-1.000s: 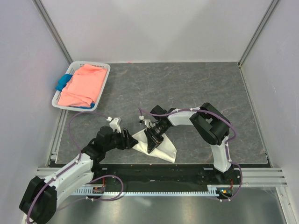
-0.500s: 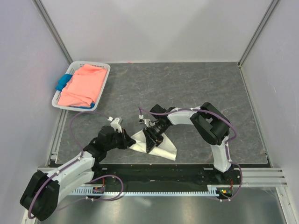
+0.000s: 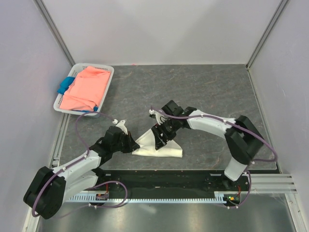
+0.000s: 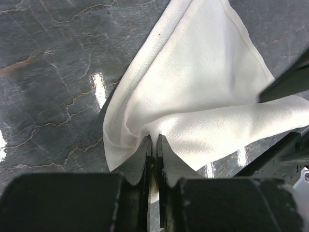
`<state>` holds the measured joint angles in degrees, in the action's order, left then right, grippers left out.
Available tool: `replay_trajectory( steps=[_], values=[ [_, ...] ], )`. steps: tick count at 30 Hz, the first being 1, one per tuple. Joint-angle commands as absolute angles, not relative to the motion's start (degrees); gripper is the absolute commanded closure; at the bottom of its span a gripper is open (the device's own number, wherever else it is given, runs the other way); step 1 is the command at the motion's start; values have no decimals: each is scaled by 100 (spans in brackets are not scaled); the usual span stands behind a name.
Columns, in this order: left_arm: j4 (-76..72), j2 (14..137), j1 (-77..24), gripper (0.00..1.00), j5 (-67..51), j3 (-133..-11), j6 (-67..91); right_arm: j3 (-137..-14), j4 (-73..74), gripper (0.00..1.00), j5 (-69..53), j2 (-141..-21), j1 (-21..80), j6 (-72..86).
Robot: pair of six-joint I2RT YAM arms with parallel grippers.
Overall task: Fold the napkin, place the utensils inside, and roll it up
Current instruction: Roll the napkin with the utensil
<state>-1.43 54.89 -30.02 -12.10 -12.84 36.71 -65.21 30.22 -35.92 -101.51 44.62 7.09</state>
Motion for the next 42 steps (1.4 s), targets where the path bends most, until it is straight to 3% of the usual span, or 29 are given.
replay_trajectory(
  steps=[1, 8, 15, 32, 42],
  values=[
    [334, 5651, -2997, 98, -888, -1555, 3744, -6067, 2455, 27, -2403, -8852, 4666, 449],
    [659, 5774, -2988, 98, -677, -1731, 3779, -5011, 1355, 26, -31, -7805, 5992, 158],
    [756, 5889, -2988, 98, -703, -1819, 3692, -4790, 730, 25, 1298, -8252, 6960, -333],
    [773, 6082, -2988, 98, -791, -1969, 3560, -4983, 246, 25, 1740, -9395, 7312, -1336],
    [651, 6073, -2988, 98, -984, -1978, 3454, -5036, 430, 28, 1389, -9729, 7242, -1389]
  ],
)
